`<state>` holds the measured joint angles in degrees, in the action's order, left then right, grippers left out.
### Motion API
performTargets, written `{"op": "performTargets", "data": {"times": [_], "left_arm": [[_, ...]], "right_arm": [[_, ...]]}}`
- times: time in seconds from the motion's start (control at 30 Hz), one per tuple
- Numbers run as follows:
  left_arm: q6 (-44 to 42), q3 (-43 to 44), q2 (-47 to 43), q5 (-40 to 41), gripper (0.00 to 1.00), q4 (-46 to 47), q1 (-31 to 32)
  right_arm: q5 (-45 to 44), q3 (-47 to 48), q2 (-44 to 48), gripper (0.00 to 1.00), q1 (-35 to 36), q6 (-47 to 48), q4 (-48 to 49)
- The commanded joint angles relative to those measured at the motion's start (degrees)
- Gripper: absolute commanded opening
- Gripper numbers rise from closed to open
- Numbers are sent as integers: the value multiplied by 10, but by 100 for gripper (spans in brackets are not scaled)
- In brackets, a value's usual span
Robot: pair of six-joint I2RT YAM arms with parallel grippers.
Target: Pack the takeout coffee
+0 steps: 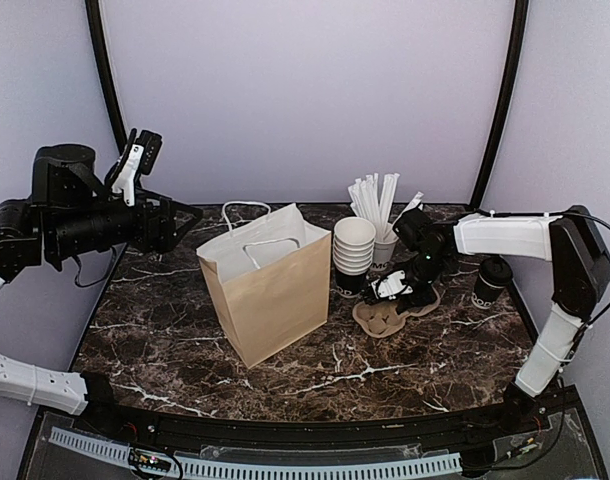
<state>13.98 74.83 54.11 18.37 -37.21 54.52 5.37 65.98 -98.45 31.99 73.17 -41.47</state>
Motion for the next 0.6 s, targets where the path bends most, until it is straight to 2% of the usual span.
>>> {"op": "performTargets", "data": {"times": [0.0,0.2,0.57], "left_arm": [[2,-7,-2,-9,79,13,-4],[6,-15,-7,-8,79,13,-4],[4,-21,-3,-11,79,18,-5]], "right_arm": [[3,1,-8,30,5,-11,9],[6,0,-8,20,5,-17,5],[-2,-12,55,13,15,-49,-17]]}}
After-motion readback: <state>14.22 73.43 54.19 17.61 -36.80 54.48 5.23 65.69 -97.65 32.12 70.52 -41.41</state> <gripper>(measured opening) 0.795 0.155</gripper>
